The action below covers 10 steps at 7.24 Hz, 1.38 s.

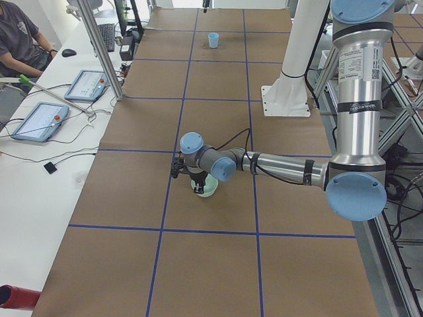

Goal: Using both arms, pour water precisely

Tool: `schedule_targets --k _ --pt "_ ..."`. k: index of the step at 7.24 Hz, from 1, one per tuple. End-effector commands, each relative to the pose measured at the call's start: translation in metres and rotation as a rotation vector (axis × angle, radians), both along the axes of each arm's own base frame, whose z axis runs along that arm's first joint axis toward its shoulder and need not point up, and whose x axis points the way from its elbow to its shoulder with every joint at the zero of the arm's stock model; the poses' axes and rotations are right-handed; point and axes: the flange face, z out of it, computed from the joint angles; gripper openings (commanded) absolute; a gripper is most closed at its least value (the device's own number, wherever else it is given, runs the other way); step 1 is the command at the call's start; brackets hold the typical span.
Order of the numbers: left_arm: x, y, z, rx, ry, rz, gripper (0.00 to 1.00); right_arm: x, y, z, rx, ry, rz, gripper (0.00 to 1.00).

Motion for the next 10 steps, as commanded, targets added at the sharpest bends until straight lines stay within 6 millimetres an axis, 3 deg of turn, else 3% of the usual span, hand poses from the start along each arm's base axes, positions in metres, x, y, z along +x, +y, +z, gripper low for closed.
schedule_targets --k 1,2,4,5,6,7,9,10 --pt "-0.031 -0.010 -0.033 0.052 0.022 -0.067 0.90 -0.001 -0.005 0.000 -0.040 0.008 0.000 0.99" --pt "-0.066 -0.017 -0.051 0.093 0.033 -0.133 1.00 -0.002 -0.011 -0.003 -0.067 0.013 0.002 0.99" --pt "-0.120 -0.029 -0.036 0.147 -0.037 -0.039 1.00 -0.002 -0.016 0.005 -0.131 0.038 -0.022 0.99" --pt "-0.154 -0.035 -0.030 0.122 -0.062 -0.031 1.00 0.004 -0.028 0.000 -0.137 0.068 -0.072 0.99" --pt "-0.176 -0.041 -0.025 0.057 -0.073 -0.057 1.00 0.017 -0.049 -0.020 -0.181 0.089 -0.092 0.99" --pt "-0.184 -0.042 -0.015 -0.008 -0.009 -0.073 1.00 0.029 -0.051 -0.020 -0.189 0.106 -0.127 0.99" --pt "-0.205 -0.040 0.015 -0.078 0.064 -0.120 1.00 0.030 -0.048 -0.009 -0.204 0.109 -0.138 0.99" --pt "-0.207 -0.041 0.015 -0.076 0.057 -0.124 1.00 0.031 -0.046 0.004 -0.233 0.112 -0.135 0.99"
